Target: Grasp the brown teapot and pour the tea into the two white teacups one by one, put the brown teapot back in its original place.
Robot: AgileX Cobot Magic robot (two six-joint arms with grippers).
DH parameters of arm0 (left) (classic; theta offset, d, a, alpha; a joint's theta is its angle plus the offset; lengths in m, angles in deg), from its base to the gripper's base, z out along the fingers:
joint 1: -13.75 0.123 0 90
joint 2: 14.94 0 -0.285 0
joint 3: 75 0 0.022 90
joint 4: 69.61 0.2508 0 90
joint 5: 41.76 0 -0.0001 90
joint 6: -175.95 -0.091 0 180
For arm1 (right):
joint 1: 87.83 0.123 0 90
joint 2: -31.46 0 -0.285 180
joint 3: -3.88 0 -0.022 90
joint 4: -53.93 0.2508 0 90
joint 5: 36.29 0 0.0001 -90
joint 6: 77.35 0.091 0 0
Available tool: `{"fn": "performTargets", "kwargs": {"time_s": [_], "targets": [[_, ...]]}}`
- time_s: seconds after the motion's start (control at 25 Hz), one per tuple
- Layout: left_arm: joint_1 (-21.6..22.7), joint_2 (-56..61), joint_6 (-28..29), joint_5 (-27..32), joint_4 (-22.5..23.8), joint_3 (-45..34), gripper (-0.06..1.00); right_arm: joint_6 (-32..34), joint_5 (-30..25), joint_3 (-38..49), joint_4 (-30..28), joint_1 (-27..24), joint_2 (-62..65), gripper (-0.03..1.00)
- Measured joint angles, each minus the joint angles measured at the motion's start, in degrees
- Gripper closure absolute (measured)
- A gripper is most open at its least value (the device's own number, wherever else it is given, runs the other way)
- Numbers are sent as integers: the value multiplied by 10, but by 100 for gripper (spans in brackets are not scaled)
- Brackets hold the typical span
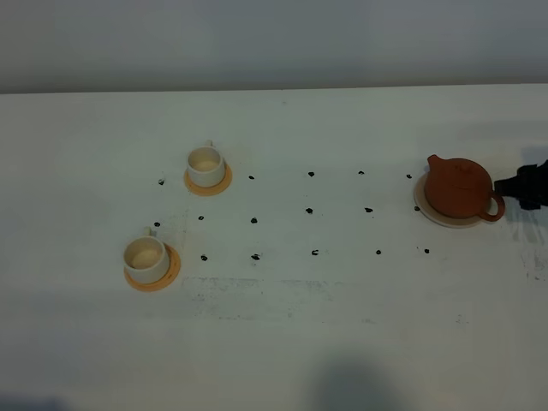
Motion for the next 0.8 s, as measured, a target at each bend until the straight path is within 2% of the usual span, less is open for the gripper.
{"fn": "performTargets", "kwargs": {"time_s": [0.8], "targets": [[0, 0, 0, 0, 0, 0, 34, 0, -22, 0, 9, 21, -6, 41]]}}
